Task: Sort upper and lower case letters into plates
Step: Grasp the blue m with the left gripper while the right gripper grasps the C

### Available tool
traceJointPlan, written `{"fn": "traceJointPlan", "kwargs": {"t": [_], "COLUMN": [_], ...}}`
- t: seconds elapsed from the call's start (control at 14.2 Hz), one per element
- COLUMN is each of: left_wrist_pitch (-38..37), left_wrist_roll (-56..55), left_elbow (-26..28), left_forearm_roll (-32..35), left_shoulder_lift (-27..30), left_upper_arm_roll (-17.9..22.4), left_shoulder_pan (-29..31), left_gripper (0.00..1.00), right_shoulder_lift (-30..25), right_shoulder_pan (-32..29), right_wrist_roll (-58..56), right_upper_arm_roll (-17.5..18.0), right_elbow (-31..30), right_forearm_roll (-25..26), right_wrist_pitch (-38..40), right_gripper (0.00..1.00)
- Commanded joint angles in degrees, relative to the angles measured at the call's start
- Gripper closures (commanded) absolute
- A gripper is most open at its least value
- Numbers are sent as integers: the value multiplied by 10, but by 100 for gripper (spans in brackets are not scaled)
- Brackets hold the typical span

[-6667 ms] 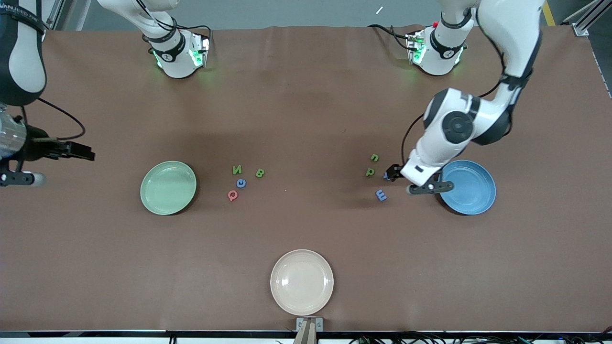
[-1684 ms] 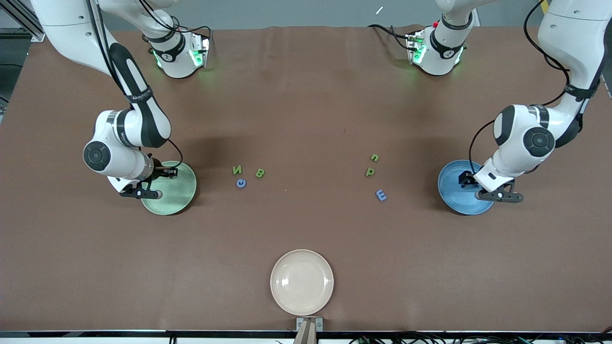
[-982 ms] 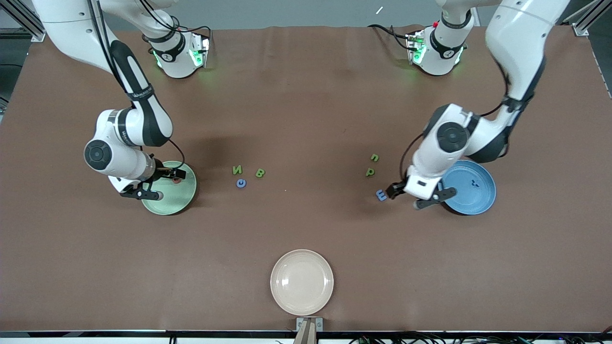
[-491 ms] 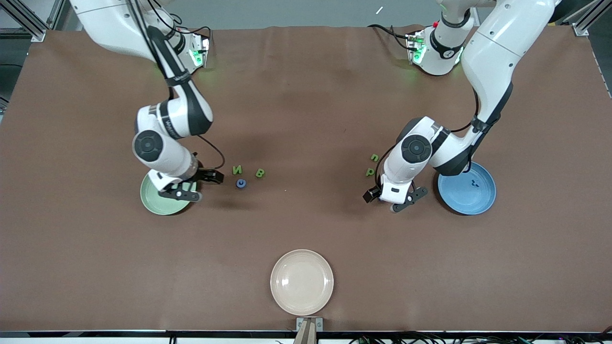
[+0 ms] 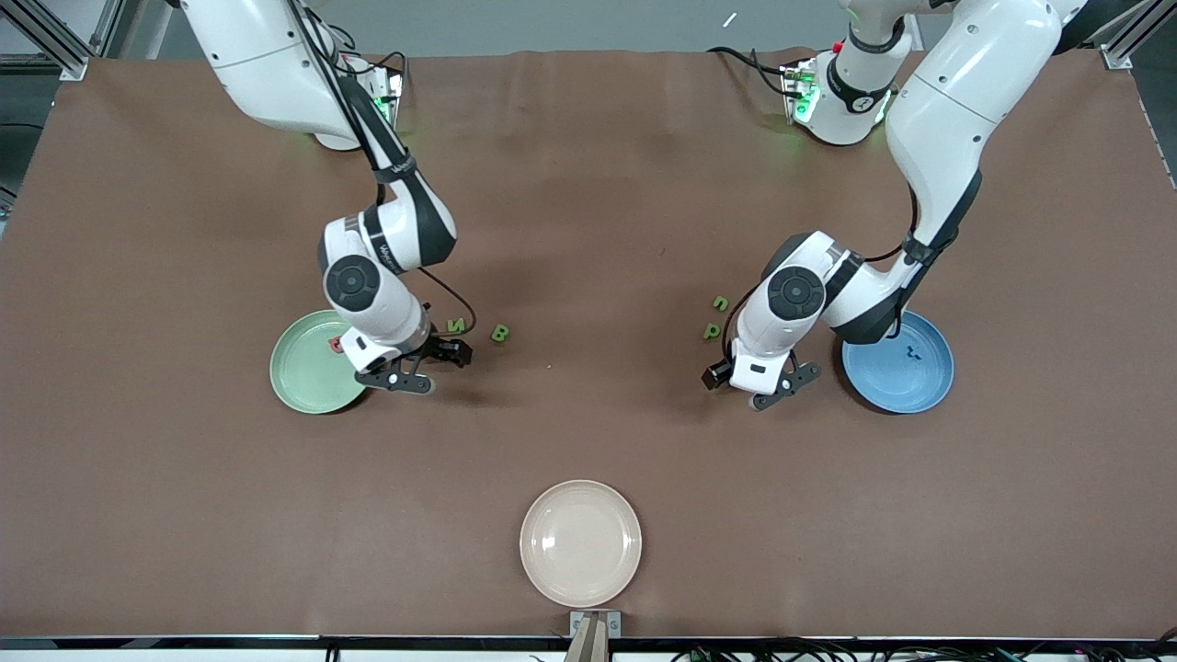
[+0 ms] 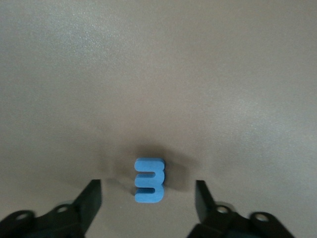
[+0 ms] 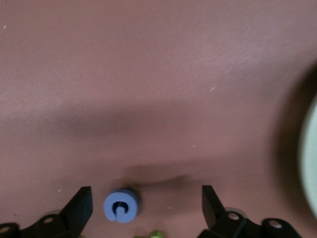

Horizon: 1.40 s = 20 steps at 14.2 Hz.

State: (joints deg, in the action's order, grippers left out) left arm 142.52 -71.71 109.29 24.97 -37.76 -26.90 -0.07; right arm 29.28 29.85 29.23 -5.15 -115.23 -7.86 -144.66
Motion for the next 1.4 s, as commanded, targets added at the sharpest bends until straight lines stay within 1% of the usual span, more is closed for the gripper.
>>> {"fn": "traceJointPlan", "kwargs": {"t": [0.0, 0.14, 0.21, 0.35, 0.56, 0.63, 0.77, 0.84, 0.98, 1.05, 1.19, 1.26, 1.33], "left_wrist_pitch": [0, 0, 0, 1, 1, 1, 0, -3, -18, -40, -83, -87, -87], "left_wrist_roll": [-11, -11, -11, -11, -11, -11, -16, -13, -8, 2, 75, 113, 139], "left_elbow": [-10, -11, -11, -12, -13, -12, -12, -11, -7, -7, -4, 7, 19], "left_forearm_roll": [16, 16, 16, 16, 16, 24, 34, 36, 37, 37, 33, 29, 29], "left_shoulder_lift": [-10, -11, -11, -11, -11, -11, -7, -1, 25, 43, 72, 85, 94], "left_upper_arm_roll": [0, 0, 0, 0, 0, 0, 0, -1, -2, -3, -13, -35, -62], "left_shoulder_pan": [-1, -2, -2, -3, -4, -4, 0, 6, 8, 12, 41, 74, 116], "left_gripper": [34, 40, 46, 65, 85, 89, 92, 92, 92, 92, 92, 92, 92], "right_shoulder_lift": [7, 9, 10, 13, 16, 17, 21, 24, 27, 27, 27, 27, 27], "right_shoulder_pan": [21, 31, 31, 34, 35, 36, 37, 37, 38, 41, 43, 42, 41], "right_wrist_roll": [41, 53, 53, 53, 53, 53, 54, 54, 53, 53, 54, 54, 54], "right_upper_arm_roll": [-5, -5, -5, -5, -5, -5, -5, -5, -5, -5, -5, -5, -6], "right_elbow": [6, 5, 4, 4, 1, -1, -1, -1, -6, -6, -6, -6, -6], "right_forearm_roll": [-8, -8, -8, -7, -7, -7, -7, -7, -7, -7, -7, -7, -7], "right_wrist_pitch": [-7, -8, -8, -9, -11, -14, -19, -22, -33, -33, -33, -32, -32], "right_gripper": [10, 17, 21, 30, 31, 31, 32, 33, 38, 42, 55, 64, 75]}}
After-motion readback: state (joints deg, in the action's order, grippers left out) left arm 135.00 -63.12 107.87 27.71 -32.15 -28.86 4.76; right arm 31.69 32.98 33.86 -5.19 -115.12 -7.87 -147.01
